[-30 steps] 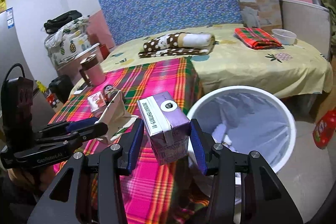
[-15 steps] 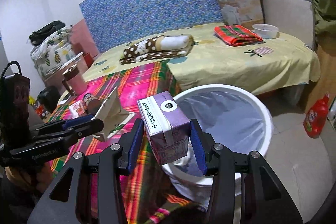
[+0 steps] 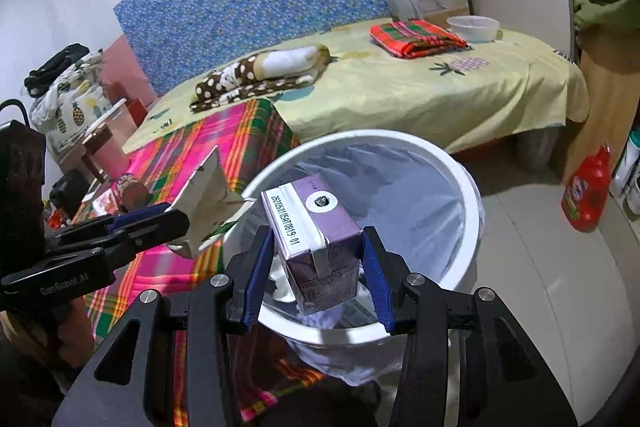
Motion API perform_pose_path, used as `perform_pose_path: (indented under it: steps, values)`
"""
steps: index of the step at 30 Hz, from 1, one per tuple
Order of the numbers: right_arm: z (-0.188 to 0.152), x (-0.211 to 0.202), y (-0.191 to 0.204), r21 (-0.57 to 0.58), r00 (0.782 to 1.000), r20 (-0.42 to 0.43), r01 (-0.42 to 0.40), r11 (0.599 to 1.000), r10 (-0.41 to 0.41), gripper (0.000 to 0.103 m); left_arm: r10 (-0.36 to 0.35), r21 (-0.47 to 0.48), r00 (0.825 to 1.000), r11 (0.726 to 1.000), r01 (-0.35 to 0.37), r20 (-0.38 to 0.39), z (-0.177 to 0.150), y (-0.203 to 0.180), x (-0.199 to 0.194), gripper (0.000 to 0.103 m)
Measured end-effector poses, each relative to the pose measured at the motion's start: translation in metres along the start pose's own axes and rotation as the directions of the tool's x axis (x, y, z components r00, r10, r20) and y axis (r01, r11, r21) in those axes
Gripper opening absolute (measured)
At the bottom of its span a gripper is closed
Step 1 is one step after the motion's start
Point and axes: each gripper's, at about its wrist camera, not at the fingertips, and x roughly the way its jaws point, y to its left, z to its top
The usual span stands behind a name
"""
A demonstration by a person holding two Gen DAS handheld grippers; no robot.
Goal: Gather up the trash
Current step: 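Carry the carton and paper bag over the bin and release both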
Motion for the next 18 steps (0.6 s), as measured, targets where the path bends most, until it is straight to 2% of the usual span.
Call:
perform_pose_path:
  steps: [8, 12, 14, 16, 18]
  values:
    - [-0.003, 0.011, -0.014, 0.03, 0.998, -0.059, 0.005, 1.0, -0.004, 0.047, -0.038, 0.012, 0.998, 0.999, 0.038, -0.049, -0.002, -0.01, 0.026, 0.038]
    - [-0.003, 0.011, -0.016, 0.023, 0.998, -0.059, 0.016, 1.0, -0.014, 0.047, -0.057, 0.015, 0.995, 0.998, 0.058, -0.076, -0.005, -0.011, 0.036, 0.039]
    - [-0.003, 0.009, -0.015, 0.02, 0.999, -0.054, 0.009, 1.0, -0.008, 0.05, -0.068, 0.008, 0.994, 0.998, 0.069, -0.082, -0.005, -0.01, 0.039, 0.039]
    - [-0.003, 0.007, -0.015, 0.015, 0.999, -0.046, 0.005, 1.0, -0.004, 0.059, -0.068, 0.006, 0.995, 0.998, 0.069, -0.079, -0.005, -0.01, 0.039, 0.041]
    - [-0.003, 0.008, -0.015, 0.014, 0.999, -0.042, 0.002, 1.0, -0.001, 0.06, -0.072, 0.004, 0.995, 0.997, 0.073, -0.068, -0.006, -0.01, 0.036, 0.045]
